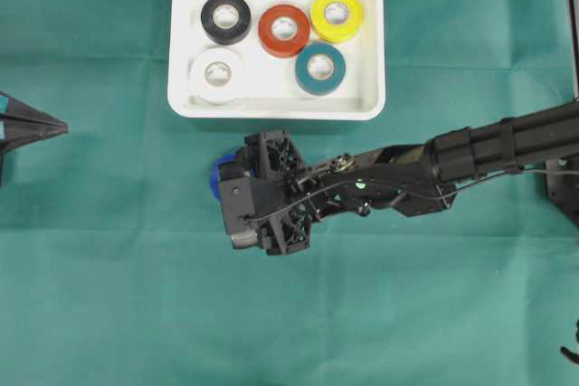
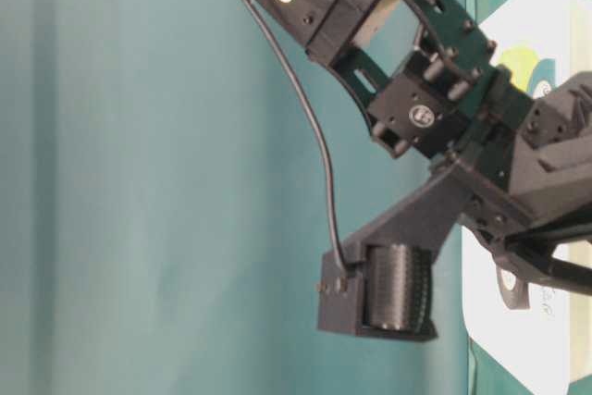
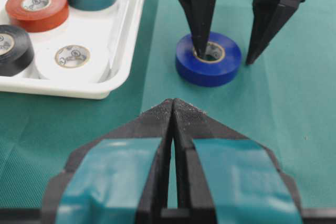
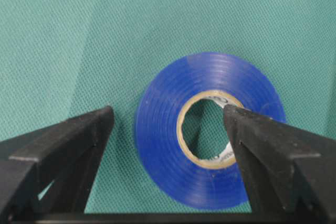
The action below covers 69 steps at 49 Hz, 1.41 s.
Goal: Put the tape into the white case with the right arm.
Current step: 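Lower the right gripper into the blue roll's hole and close, then lift the blue roll and lower it into the tray's lower middle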
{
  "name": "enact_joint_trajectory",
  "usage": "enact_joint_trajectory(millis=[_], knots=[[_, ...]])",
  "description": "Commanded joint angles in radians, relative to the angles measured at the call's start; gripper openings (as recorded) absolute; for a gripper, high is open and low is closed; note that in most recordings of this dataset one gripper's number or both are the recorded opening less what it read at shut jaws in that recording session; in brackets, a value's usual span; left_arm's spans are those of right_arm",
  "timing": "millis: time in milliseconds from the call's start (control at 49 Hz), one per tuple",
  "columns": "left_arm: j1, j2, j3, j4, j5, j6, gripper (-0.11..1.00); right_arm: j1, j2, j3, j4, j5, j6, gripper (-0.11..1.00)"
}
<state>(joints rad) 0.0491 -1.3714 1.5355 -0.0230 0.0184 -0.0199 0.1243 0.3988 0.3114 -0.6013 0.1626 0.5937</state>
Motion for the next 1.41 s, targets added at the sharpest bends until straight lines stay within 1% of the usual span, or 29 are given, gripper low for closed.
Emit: enact_joint_trajectory(millis=[0, 61, 102, 123, 204, 286, 347, 552, 756, 960, 1124, 1246, 1389], knots=[[0.002, 0.008, -0.011, 0.000, -0.005, 0.002, 0.00, 0.002, -0.018, -0.023, -0.002, -0.003, 0.000, 0.62], [0.002, 0.008, -0.011, 0.000, -0.005, 0.002, 0.00, 0.002, -0.018, -0.023, -0.002, -0.003, 0.000, 0.60], [0.002, 0.008, -0.011, 0.000, -0.005, 0.002, 0.00, 0.002, -0.018, -0.023, -0.002, 0.000, 0.000, 0.57], [0.002, 0.008, -0.012, 0.000, -0.005, 0.002, 0.00, 0.002, -0.018, -0.023, -0.002, 0.005, 0.000, 0.53], [0.002, 0.008, -0.011, -0.002, -0.005, 0.002, 0.00, 0.003, -0.018, -0.023, -0.002, 0.028, 0.000, 0.30], [0.002, 0.008, -0.011, 0.000, -0.006, 0.002, 0.00, 0.002, -0.018, -0.023, -0.002, 0.054, 0.002, 0.10], [0.002, 0.008, -0.012, 0.000, -0.005, 0.002, 0.00, 0.002, -0.018, -0.025, -0.002, 0.061, 0.002, 0.04], [0.002, 0.008, -0.012, 0.000, -0.005, 0.002, 0.00, 0.003, -0.026, -0.028, -0.002, 0.063, 0.002, 0.03], [0.002, 0.008, -0.011, 0.000, -0.005, 0.002, 0.00, 0.011, -0.077, -0.029, 0.002, 0.080, 0.002, 0.03], [0.002, 0.008, -0.011, 0.000, -0.005, 0.002, 0.00, 0.014, -0.163, -0.040, 0.003, 0.152, 0.002, 0.03], [0.002, 0.008, -0.011, 0.000, -0.005, 0.002, 0.00, 0.015, -0.184, -0.051, 0.003, 0.181, 0.008, 0.03], [0.002, 0.008, -0.011, 0.000, -0.005, 0.002, 0.00, 0.009, -0.183, -0.051, 0.003, 0.186, 0.008, 0.03], [0.002, 0.008, -0.011, 0.000, -0.005, 0.002, 0.00, -0.023, -0.184, -0.044, 0.003, 0.206, 0.008, 0.03]])
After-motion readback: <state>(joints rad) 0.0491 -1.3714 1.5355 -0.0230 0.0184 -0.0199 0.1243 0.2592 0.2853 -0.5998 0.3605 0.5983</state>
